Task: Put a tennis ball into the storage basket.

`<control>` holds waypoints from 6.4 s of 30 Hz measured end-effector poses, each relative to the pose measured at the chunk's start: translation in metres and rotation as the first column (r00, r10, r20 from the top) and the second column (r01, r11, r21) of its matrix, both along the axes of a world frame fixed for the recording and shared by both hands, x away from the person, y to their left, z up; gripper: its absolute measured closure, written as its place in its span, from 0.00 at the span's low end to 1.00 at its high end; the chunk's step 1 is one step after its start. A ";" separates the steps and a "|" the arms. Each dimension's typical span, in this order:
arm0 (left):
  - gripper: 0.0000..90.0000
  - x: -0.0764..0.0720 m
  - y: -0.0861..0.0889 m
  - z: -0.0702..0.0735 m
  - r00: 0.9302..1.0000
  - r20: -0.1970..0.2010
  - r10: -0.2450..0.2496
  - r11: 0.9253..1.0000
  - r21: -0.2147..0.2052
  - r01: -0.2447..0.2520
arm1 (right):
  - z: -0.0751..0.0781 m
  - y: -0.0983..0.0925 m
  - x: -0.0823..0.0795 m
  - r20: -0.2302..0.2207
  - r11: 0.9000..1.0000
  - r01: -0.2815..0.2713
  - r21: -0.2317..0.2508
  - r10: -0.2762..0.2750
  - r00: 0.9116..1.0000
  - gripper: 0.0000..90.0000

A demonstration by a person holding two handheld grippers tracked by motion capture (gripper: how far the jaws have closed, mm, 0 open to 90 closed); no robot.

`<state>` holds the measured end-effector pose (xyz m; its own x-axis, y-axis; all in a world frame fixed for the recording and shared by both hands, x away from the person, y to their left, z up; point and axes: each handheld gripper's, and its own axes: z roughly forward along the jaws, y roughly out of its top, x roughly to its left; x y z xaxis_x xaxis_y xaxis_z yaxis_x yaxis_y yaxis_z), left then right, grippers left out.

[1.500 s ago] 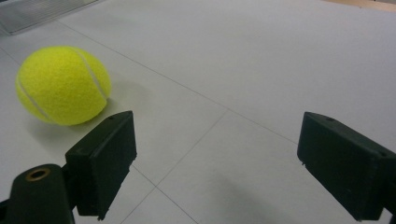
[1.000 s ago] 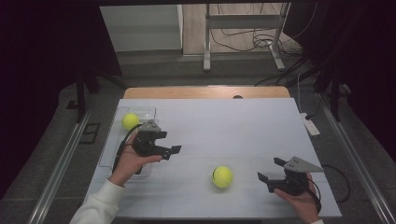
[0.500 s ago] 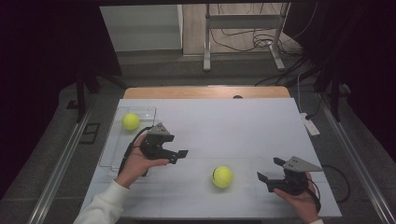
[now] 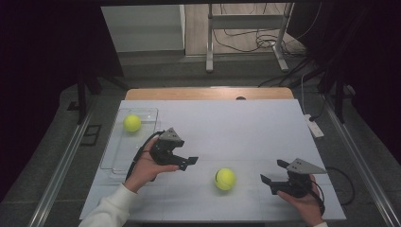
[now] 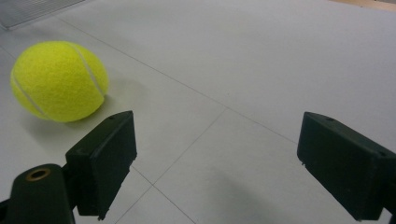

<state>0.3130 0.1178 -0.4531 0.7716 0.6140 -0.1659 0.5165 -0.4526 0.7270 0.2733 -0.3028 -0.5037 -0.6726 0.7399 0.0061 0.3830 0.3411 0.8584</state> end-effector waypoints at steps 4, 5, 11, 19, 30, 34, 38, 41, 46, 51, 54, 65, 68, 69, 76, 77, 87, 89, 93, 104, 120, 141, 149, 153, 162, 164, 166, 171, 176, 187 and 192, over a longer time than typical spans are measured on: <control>0.18 -0.001 -0.004 -0.002 1.000 -0.004 -0.010 1.000 0.005 0.010 | 0.000 0.000 0.000 -0.001 1.000 -0.001 -0.001 0.001 1.000 0.14; 0.18 -0.001 -0.004 -0.002 1.000 -0.004 -0.010 1.000 0.005 0.010 | 0.000 0.000 0.000 -0.001 1.000 -0.001 -0.001 0.001 1.000 0.14; 0.17 -0.001 -0.008 -0.004 1.000 -0.009 -0.022 1.000 0.011 0.022 | -0.001 0.000 0.000 0.001 1.000 0.001 -0.007 -0.001 1.000 0.14; 0.17 -0.003 -0.014 -0.005 0.999 -0.016 -0.037 0.999 0.003 0.037 | -0.001 0.000 0.000 0.000 1.000 0.001 -0.007 -0.001 1.000 0.14; 0.17 -0.003 -0.022 -0.006 0.998 -0.022 -0.060 0.998 0.008 0.060 | -0.001 0.000 0.000 -0.004 1.000 -0.002 -0.010 0.002 1.000 0.14; 0.16 -0.005 -0.025 -0.005 0.997 -0.015 -0.079 0.997 -0.003 0.079 | -0.001 0.000 0.001 -0.004 1.000 -0.003 -0.008 0.003 1.000 0.14; 0.16 -0.006 -0.029 -0.005 0.995 -0.012 -0.094 0.996 -0.003 0.094 | -0.001 0.000 0.001 -0.004 1.000 -0.003 -0.011 0.003 1.000 0.14; 0.16 -0.006 -0.030 -0.005 0.995 -0.016 -0.096 0.995 -0.002 0.096 | -0.001 0.000 0.001 -0.004 1.000 -0.004 -0.011 0.004 1.000 0.14; 0.15 -0.007 -0.034 -0.006 0.993 -0.018 -0.113 0.994 0.000 0.113 | -0.001 0.000 0.001 -0.004 1.000 -0.006 -0.009 0.006 1.000 0.13; 0.14 -0.007 -0.042 -0.008 0.991 -0.024 -0.131 0.991 0.007 0.131 | -0.001 0.000 0.001 -0.005 1.000 -0.006 -0.007 0.006 1.000 0.13; 0.14 -0.008 -0.048 -0.008 0.989 -0.026 -0.142 0.990 0.009 0.143 | -0.001 0.000 0.001 -0.004 1.000 -0.006 -0.007 0.006 1.000 0.13; 0.12 -0.009 -0.063 -0.012 0.984 -0.041 -0.171 0.985 0.024 0.172 | -0.001 0.000 0.002 -0.004 1.000 -0.007 -0.008 0.007 1.000 0.13; 0.12 -0.009 -0.067 -0.012 0.983 -0.040 -0.180 0.983 0.027 0.181 | -0.002 0.000 0.002 -0.004 1.000 -0.007 -0.009 0.007 1.000 0.13; 0.12 -0.009 -0.069 -0.012 0.982 -0.041 -0.185 0.982 0.029 0.186 | -0.002 0.000 0.002 -0.004 1.000 -0.007 -0.009 0.007 1.000 0.13; 0.10 -0.010 -0.080 -0.015 0.978 -0.052 -0.200 0.978 0.054 0.202 | -0.002 0.000 0.002 -0.004 1.000 -0.004 -0.012 0.004 1.000 0.13; 0.09 -0.010 -0.081 -0.016 0.978 -0.052 -0.201 0.977 0.056 0.204 | -0.002 0.000 0.002 -0.005 1.000 -0.004 -0.012 0.003 1.000 0.13; 0.08 -0.010 -0.091 -0.021 0.973 -0.069 -0.221 0.971 0.079 0.226 | -0.001 -0.001 0.002 -0.005 1.000 0.003 -0.009 -0.003 1.000 0.13; 0.08 -0.010 -0.093 -0.022 0.972 -0.072 -0.226 0.969 0.086 0.232 | -0.002 0.000 0.002 -0.005 1.000 0.001 -0.012 -0.001 1.000 0.13; 0.08 -0.010 -0.097 -0.023 0.968 -0.075 -0.238 0.965 0.098 0.245 | -0.002 0.000 0.002 -0.006 1.000 0.001 -0.012 -0.001 1.000 0.13; 0.07 -0.009 -0.107 -0.028 0.963 -0.088 -0.256 0.958 0.110 0.265 | -0.002 0.000 0.002 -0.008 1.000 0.001 -0.012 -0.001 1.000 0.13; 0.07 -0.007 -0.125 -0.044 0.955 -0.118 -0.271 0.944 0.160 0.287 | -0.002 -0.001 0.002 -0.013 1.000 0.005 -0.013 -0.005 1.000 0.14; 0.29 -0.012 -0.127 -0.044 0.954 -0.070 -0.292 0.940 0.163 0.300 | -0.002 -0.001 0.002 -0.012 1.000 0.007 -0.017 -0.008 1.000 0.14; 0.29 -0.013 -0.121 -0.038 0.958 -0.048 -0.282 0.947 0.150 0.286 | -0.002 -0.001 0.002 -0.012 1.000 0.006 -0.013 -0.006 1.000 0.14; 0.29 -0.013 -0.117 -0.035 0.962 -0.039 -0.269 0.952 0.139 0.271 | -0.002 -0.001 0.002 -0.012 1.000 0.007 -0.013 -0.007 1.000 0.14; 0.29 -0.013 -0.102 -0.032 0.972 -0.027 -0.233 0.964 0.126 0.235 | -0.003 -0.001 0.002 -0.014 1.000 0.007 -0.015 -0.008 1.000 0.14; 0.29 -0.013 -0.096 -0.031 0.976 -0.028 -0.215 0.970 0.109 0.216 | -0.003 -0.001 0.002 -0.012 1.000 0.008 -0.016 -0.008 1.000 0.14; 0.29 -0.013 -0.092 -0.030 0.978 -0.027 -0.205 0.973 0.106 0.206 | -0.003 -0.001 0.002 -0.012 1.000 0.008 -0.016 -0.008 1.000 0.14; 0.29 -0.013 -0.085 -0.029 0.983 -0.020 -0.183 0.978 0.095 0.184 | -0.002 -0.001 0.002 -0.011 1.000 0.008 -0.016 -0.009 1.000 0.14; 0.29 -0.013 -0.084 -0.029 0.984 -0.024 -0.174 0.980 0.092 0.176 | -0.002 -0.001 0.002 -0.010 1.000 0.008 -0.016 -0.009 1.000 0.14; 0.29 -0.016 -0.076 -0.023 0.988 -0.012 -0.155 0.984 0.089 0.155 | -0.003 -0.001 0.002 -0.011 1.000 0.008 -0.017 -0.008 1.000 0.14; 0.29 -0.016 -0.068 -0.020 0.992 0.000 -0.130 0.989 0.074 0.130 | -0.003 -0.001 0.002 -0.011 1.000 0.009 -0.018 -0.009 1.000 0.14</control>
